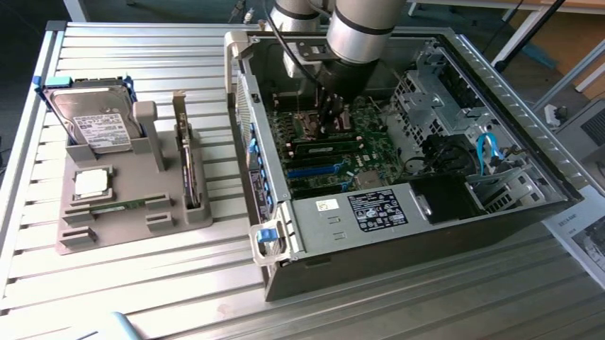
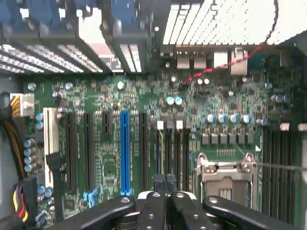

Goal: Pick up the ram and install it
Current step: 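Press down the ram until it locks into place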

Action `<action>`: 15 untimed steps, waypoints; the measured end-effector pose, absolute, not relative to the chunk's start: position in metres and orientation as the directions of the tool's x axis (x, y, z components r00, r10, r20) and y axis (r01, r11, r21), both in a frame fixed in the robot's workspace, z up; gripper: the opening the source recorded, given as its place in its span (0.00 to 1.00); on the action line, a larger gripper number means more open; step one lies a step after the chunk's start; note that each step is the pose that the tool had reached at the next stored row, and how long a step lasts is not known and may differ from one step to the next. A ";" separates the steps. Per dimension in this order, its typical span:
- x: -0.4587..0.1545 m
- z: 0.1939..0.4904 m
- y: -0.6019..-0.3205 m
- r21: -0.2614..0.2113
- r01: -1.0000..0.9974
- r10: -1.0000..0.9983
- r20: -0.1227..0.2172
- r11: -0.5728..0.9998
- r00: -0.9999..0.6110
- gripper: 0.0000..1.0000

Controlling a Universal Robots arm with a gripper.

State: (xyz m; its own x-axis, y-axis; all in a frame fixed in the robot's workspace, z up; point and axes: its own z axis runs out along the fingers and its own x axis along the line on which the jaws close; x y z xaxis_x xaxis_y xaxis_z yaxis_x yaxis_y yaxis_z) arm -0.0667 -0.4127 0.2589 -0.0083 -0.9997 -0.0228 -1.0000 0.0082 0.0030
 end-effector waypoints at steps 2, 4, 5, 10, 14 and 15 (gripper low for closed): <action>-0.074 0.259 -0.413 0.002 -1.000 -1.000 -0.023 0.008 -0.008 0.10; -0.080 0.259 -0.413 0.002 -1.000 -1.000 -0.023 0.008 -0.008 0.10; -0.083 0.259 -0.413 0.002 -1.000 -1.000 -0.023 0.008 -0.008 0.10; -0.090 0.259 -0.413 0.002 -1.000 -1.000 -0.023 0.009 -0.009 0.10; -0.095 0.259 -0.413 0.002 -1.000 -1.000 -0.023 0.009 -0.009 0.10; -0.095 0.259 -0.413 0.002 -1.000 -1.000 -0.023 0.009 -0.009 0.10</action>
State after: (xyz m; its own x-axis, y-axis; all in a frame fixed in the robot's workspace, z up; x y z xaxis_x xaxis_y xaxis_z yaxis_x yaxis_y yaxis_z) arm -0.0949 -0.4126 0.2589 -0.0094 -0.9997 -0.0229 -1.0000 0.0094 0.0018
